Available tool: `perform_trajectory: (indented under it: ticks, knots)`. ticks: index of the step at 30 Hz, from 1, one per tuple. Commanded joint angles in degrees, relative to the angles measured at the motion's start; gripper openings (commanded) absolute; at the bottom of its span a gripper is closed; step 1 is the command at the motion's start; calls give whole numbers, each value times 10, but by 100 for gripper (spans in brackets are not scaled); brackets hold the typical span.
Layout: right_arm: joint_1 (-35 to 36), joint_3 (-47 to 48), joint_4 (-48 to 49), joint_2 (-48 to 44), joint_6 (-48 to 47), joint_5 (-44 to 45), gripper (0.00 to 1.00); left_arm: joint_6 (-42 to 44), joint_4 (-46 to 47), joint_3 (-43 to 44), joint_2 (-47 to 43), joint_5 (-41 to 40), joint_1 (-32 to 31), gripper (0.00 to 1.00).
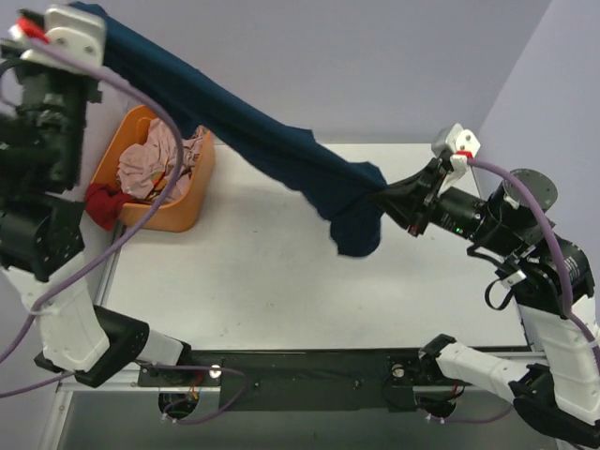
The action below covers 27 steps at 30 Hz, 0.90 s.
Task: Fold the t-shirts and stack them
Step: Flatten out the tshirt
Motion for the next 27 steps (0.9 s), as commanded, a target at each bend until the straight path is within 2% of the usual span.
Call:
perform_trajectory:
  ticks: [1,5,8,10,15,16,17,18,19,20,21,23,27]
  knots:
    - [111,-56,54,-24,42,45,0,65,84,-3,15,-35,-8,0]
    - [161,-156,79,-42,94,151,0,44,103,-81,46,11,-24,0]
    - [164,-200,82,-35,174,221,0,28,139,-125,88,26,-42,0]
    - [163,-256,90,-37,230,297,0,16,154,-133,161,30,-54,0]
    - [146,-376,114,-51,350,374,0,26,147,-99,319,28,-97,0]
    - [118,-411,114,-56,368,382,0,24,131,-87,360,26,-102,0]
    - [99,-434,116,-65,401,375,0,12,97,-64,384,26,-109,18]
    - [45,-470,124,-67,417,341,0,-3,73,-49,418,35,-113,33]
    - [21,-492,128,-72,439,323,0,-25,25,-23,429,45,-117,62]
    - [-23,-527,138,-76,441,305,0,-42,-2,-15,438,80,-118,71]
    - [-44,-542,142,-78,441,301,0,-68,-43,-16,436,107,-120,86]
    - [-94,-576,146,-73,433,286,0,-78,-79,-59,396,178,-123,89]
    - [-168,-618,155,-50,417,224,0,-37,-121,-258,246,251,-147,90]
